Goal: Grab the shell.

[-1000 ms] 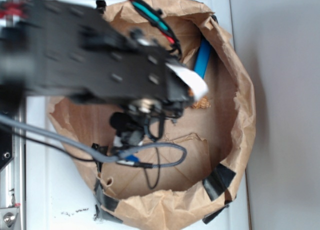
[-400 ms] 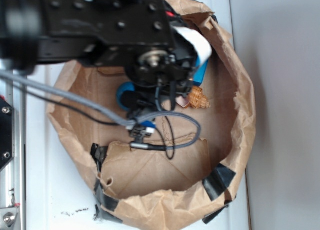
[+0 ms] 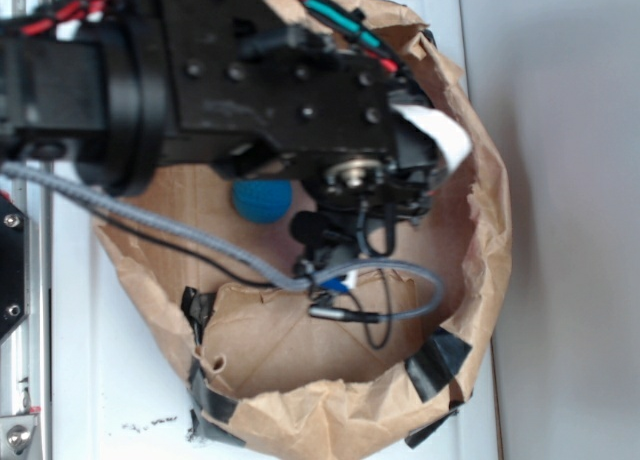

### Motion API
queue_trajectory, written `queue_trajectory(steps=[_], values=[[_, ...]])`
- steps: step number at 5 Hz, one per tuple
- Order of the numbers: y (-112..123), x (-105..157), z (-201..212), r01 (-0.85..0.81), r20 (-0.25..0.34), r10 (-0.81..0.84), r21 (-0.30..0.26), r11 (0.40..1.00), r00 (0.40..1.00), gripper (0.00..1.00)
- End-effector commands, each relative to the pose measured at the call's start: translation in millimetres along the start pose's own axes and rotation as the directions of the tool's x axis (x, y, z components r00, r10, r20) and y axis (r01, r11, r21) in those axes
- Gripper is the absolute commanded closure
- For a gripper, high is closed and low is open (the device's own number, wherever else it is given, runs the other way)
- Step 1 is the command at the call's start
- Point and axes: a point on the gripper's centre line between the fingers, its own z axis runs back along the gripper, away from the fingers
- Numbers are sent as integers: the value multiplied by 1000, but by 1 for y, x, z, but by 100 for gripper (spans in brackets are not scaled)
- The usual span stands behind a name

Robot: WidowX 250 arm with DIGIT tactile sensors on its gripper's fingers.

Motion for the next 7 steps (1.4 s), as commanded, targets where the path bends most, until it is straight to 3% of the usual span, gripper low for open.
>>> queue_trajectory(steps=[1,2,7], values=[[17,35,-6,-37,42,34,55,998,999,0],[19,36,-21,-85,28,84,48,995,996,0],[11,27,-62,-274,-67,284,126,953,957,0]])
